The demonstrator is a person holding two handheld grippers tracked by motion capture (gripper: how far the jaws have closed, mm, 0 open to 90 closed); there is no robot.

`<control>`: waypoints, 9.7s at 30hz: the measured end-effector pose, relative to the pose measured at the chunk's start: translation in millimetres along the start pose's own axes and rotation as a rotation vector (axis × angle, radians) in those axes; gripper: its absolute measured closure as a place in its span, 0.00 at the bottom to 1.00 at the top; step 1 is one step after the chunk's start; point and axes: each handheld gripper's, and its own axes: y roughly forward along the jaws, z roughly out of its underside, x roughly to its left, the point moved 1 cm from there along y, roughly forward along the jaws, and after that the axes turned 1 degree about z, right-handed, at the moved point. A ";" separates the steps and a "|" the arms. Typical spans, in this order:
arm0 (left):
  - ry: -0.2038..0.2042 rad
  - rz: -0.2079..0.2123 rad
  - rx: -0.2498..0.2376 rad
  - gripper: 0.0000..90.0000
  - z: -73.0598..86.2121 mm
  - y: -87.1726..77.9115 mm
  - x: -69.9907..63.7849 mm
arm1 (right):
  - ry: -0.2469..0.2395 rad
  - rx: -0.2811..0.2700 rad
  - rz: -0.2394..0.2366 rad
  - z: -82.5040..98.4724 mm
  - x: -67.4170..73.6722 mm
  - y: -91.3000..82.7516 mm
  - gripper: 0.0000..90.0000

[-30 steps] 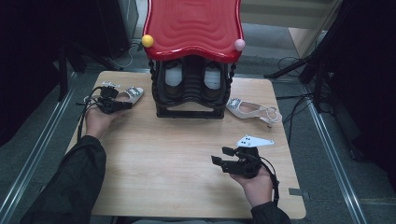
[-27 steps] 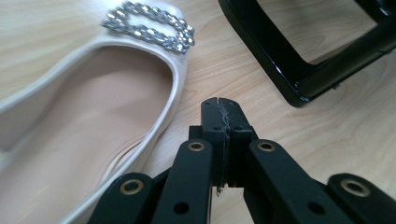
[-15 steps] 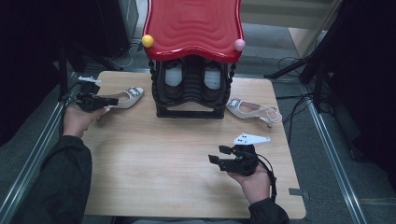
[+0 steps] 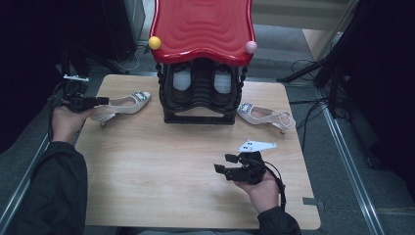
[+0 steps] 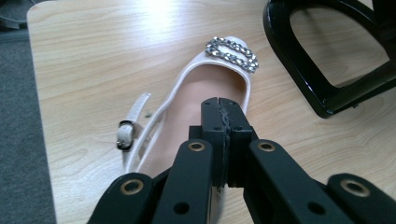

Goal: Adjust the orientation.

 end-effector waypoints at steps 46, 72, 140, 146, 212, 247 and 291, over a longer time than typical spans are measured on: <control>-0.032 0.136 0.115 1.00 17.5 37.0 -53.7 | -0.008 -0.005 -0.006 -1.7 0.7 -0.3 0.45; -0.065 0.052 0.044 0.63 5.8 -2.5 -30.0 | -0.003 0.003 0.001 -0.1 -1.2 0.0 0.45; -0.135 0.054 0.009 0.98 20.3 -13.9 -71.3 | 0.050 -0.022 0.021 5.1 -13.3 -9.4 0.45; -0.133 0.082 0.017 0.98 30.3 -20.3 -82.8 | 0.048 -0.025 0.015 0.9 -14.4 -6.4 0.45; 0.074 0.354 0.246 0.82 74.5 50.6 -213.1 | 0.027 0.021 0.025 -2.5 -10.7 16.6 0.48; 0.107 0.344 0.196 1.00 86.2 -9.0 -190.5 | -0.048 -0.016 0.021 -9.4 8.9 58.1 0.99; 0.135 0.398 0.310 0.97 108.7 26.7 -223.7 | -0.005 0.044 0.029 -15.1 2.1 94.4 0.96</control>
